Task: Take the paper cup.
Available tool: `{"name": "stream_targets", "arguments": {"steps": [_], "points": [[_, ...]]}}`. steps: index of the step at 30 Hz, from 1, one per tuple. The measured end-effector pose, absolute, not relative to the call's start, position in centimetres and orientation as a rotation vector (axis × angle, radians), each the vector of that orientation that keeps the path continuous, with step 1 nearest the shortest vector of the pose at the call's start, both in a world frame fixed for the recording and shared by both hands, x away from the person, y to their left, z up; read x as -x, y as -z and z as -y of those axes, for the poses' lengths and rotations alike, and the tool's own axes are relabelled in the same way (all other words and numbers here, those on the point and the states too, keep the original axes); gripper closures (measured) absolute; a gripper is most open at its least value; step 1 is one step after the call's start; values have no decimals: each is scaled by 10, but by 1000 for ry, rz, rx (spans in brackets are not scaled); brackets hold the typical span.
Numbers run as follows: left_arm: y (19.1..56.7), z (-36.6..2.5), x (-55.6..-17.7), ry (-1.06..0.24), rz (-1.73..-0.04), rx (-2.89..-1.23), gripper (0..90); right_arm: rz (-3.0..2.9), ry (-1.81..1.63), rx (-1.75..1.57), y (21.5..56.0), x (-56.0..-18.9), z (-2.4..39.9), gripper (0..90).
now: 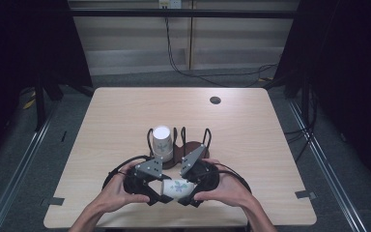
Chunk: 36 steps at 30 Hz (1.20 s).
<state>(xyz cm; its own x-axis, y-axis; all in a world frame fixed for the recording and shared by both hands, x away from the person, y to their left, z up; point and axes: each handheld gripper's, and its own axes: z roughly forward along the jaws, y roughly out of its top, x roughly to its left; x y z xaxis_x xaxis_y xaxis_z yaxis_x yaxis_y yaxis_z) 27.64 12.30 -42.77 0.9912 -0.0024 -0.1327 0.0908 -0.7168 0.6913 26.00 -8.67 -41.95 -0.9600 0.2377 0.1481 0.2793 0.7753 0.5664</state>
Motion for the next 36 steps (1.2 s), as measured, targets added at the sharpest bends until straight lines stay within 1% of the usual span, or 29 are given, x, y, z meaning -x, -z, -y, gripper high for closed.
{"name": "stream_targets", "arguments": {"steps": [9, 18, 23, 28, 30, 36], "points": [[426, -132, -281, 116, -109, -2316, 370, 2842, 1056, 494, 413, -266, 105, 136], [419, -135, -280, 118, -123, -2276, 369, 2810, 1157, 551, 410, -270, 116, 136], [413, -149, -283, 64, -150, -2273, 368, 2766, 1241, 558, 407, -269, 121, 134], [413, -164, -283, 37, -173, -2225, 368, 2742, 1277, 563, 411, -268, 121, 135], [413, -166, -282, 26, -174, -2238, 367, 2729, 1295, 575, 412, -268, 119, 135], [418, -168, -281, 35, -196, -2203, 365, 2742, 1290, 582, 417, -267, 115, 135]]}}
